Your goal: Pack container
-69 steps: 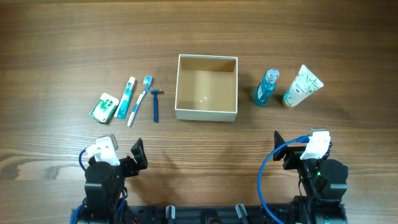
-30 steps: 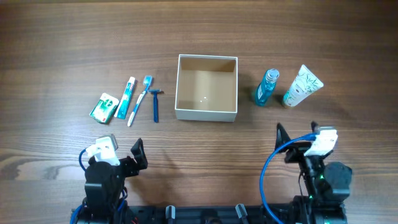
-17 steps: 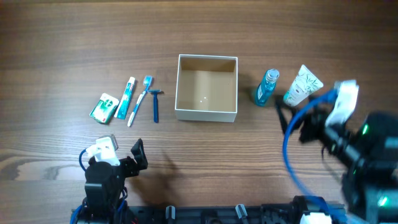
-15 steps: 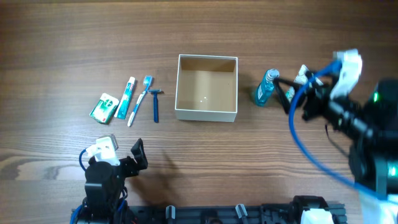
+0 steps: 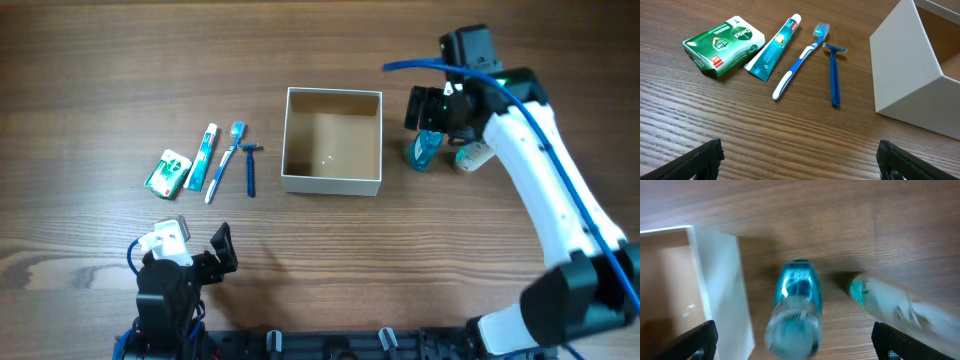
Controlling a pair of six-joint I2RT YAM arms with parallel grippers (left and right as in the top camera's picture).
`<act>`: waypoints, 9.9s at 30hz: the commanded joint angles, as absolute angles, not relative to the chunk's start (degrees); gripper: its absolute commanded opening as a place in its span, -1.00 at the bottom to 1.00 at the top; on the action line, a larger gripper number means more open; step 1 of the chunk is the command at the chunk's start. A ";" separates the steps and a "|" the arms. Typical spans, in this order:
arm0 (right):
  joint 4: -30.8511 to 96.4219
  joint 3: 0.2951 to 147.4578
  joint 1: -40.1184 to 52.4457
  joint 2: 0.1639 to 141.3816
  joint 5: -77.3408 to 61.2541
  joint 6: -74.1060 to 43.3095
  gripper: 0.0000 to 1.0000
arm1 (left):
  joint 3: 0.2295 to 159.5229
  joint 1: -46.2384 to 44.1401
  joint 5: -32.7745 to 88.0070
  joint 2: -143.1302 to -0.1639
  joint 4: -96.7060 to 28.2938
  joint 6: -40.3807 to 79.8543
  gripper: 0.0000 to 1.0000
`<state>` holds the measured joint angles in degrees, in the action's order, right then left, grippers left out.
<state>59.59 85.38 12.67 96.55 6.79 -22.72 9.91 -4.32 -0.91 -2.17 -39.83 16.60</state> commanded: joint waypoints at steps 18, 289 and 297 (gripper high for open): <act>61.67 86.70 14.39 88.31 6.42 -23.66 -0.78 | 9.15 -3.90 -0.01 -1.89 -40.12 15.84 1.00; 66.83 86.94 -6.98 79.94 3.55 -27.05 1.00 | 74.17 -27.49 3.22 -102.19 -27.59 17.43 -0.76; 66.81 86.94 -6.98 79.94 3.55 -27.03 1.00 | 76.01 -22.37 -0.38 -88.42 -36.16 15.73 0.56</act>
<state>66.87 86.65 -6.85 79.61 3.84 -26.79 74.00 -26.00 2.33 -97.43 -32.82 16.73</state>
